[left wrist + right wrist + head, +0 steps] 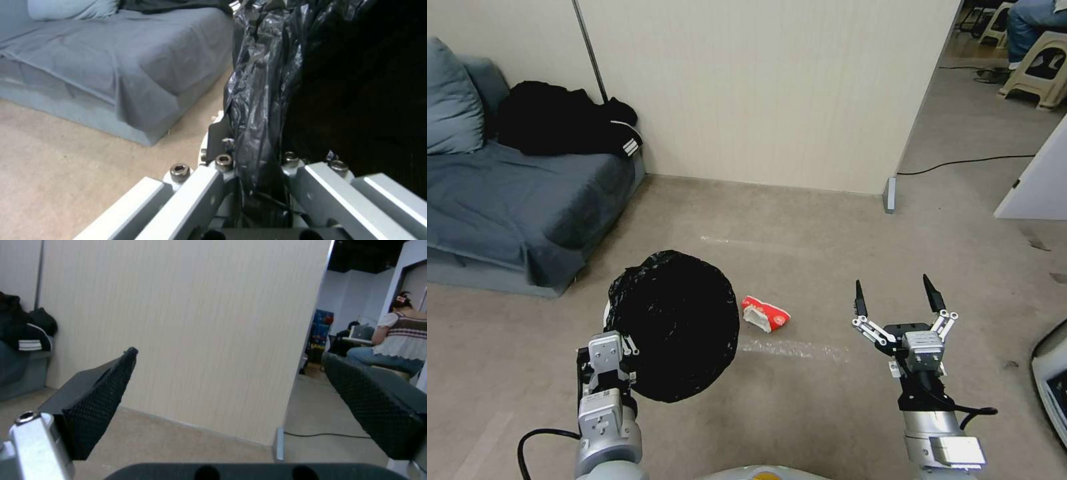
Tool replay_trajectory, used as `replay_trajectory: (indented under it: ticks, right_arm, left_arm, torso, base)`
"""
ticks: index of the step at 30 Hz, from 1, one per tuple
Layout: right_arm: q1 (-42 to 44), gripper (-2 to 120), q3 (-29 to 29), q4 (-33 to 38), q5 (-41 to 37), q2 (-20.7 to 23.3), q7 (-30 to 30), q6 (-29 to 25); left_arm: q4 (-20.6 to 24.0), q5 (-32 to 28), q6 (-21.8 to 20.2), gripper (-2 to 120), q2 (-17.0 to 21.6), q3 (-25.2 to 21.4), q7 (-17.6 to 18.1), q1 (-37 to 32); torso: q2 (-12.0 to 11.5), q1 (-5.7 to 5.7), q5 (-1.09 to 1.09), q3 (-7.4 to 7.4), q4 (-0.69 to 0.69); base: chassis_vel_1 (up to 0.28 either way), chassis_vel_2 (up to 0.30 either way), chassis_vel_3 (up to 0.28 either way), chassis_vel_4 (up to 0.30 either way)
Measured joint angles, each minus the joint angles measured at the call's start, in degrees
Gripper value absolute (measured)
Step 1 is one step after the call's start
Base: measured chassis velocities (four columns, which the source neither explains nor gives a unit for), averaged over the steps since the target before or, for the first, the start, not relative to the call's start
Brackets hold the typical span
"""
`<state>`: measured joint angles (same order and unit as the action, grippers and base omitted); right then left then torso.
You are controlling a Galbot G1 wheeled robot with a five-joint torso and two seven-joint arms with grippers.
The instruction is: Pick up the trash bin, then pick up the garbage from the floor and place it into the trash bin.
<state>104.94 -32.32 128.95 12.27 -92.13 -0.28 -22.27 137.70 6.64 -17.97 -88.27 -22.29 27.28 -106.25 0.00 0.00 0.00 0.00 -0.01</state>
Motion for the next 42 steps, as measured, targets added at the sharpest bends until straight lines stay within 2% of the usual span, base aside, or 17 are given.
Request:
replay_trajectory:
  ticks: [14,24,27,30,31,35,36,37,39,40,42]
  right_arm:
    - [-0.12,100,-0.17,-0.43,-0.31,0.00,-0.30,-2.28]
    - [-2.24,100,-1.17,-0.14,-3.07,0.10,-2.12,-3.62]
    - [-3.30,100,-1.14,-0.32,-3.95,1.85,-2.15,-3.56]
    - [-5.59,100,0.03,-1.58,-5.64,8.17,-2.28,-0.63]
    - [-5.59,100,0.03,-1.58,-5.64,8.17,-2.28,-0.63]
    - [-11.25,100,2.34,-3.41,-8.47,16.46,-3.02,5.89]
    - [-11.25,100,2.34,-3.41,-8.47,16.46,-3.02,5.89]
    - [-12.94,100,3.14,-3.98,-10.06,18.96,-3.25,7.89]
    - [-16.86,100,5.99,-5.10,-14.90,26.71,-3.49,13.39]
    - [-16.86,100,5.99,-5.10,-14.90,26.71,-3.49,13.39]
    - [-21.04,100,10.38,-6.16,-19.84,35.52,-4.48,18.68]
  left_arm:
    - [0.00,0.56,-0.09,1,-0.39,0.05,-0.25,0.15]
    - [0.18,0.62,-0.38,1,-0.34,0.18,-0.67,0.19]
    - [0.25,0.60,-0.38,1,-0.21,0.05,-0.92,0.22]
    - [0.38,0.54,-0.22,1,-0.12,-0.66,-1.39,0.71]
    - [0.38,0.54,-0.22,1,-0.12,-0.66,-1.39,0.71]
    - [0.23,1.18,-0.23,1,0.38,-1.09,-2.63,0.47]
    - [0.23,1.18,-0.23,1,0.38,-1.09,-2.63,0.47]
    - [0.23,1.25,-0.53,1,0.52,-1.14,-2.90,0.39]
    - [-0.07,1.29,-1.26,1,0.62,-1.23,-3.24,0.97]
    - [-0.07,1.29,-1.26,1,0.62,-1.23,-3.24,0.97]
    - [-0.67,1.29,-1.89,1,0.47,-1.40,-3.29,2.42]
  torso:
    - [0.00,0.00,-0.01,0.00,0.00]
    - [0.00,0.00,0.00,0.00,0.00]
    - [0.00,0.00,0.00,0.00,0.00]
    - [0.00,0.00,0.01,0.00,0.01]
    - [0.00,0.00,0.01,0.00,0.01]
    - [0.00,0.00,0.02,0.00,0.00]
    - [0.00,0.00,0.02,0.00,0.00]
    - [0.00,0.00,0.01,0.00,0.02]
    - [0.00,0.00,0.03,0.00,0.03]
    - [0.00,0.00,0.03,0.00,0.03]
    - [0.00,0.00,-0.01,0.00,0.02]
  base:
    - [-0.119,0.126,0.117,-0.129]
    - [-0.023,0.018,0.027,-0.025]
    - [0.000,0.000,0.000,0.000]
    - [0.000,0.000,0.000,0.000]
    - [0.000,0.000,0.000,0.000]
    - [0.000,0.000,0.000,0.000]
    - [0.000,0.000,0.000,0.000]
    - [0.000,0.000,0.000,0.000]
    - [0.000,0.000,0.000,0.000]
    - [0.000,0.000,0.000,0.000]
    - [0.000,0.000,0.000,0.000]
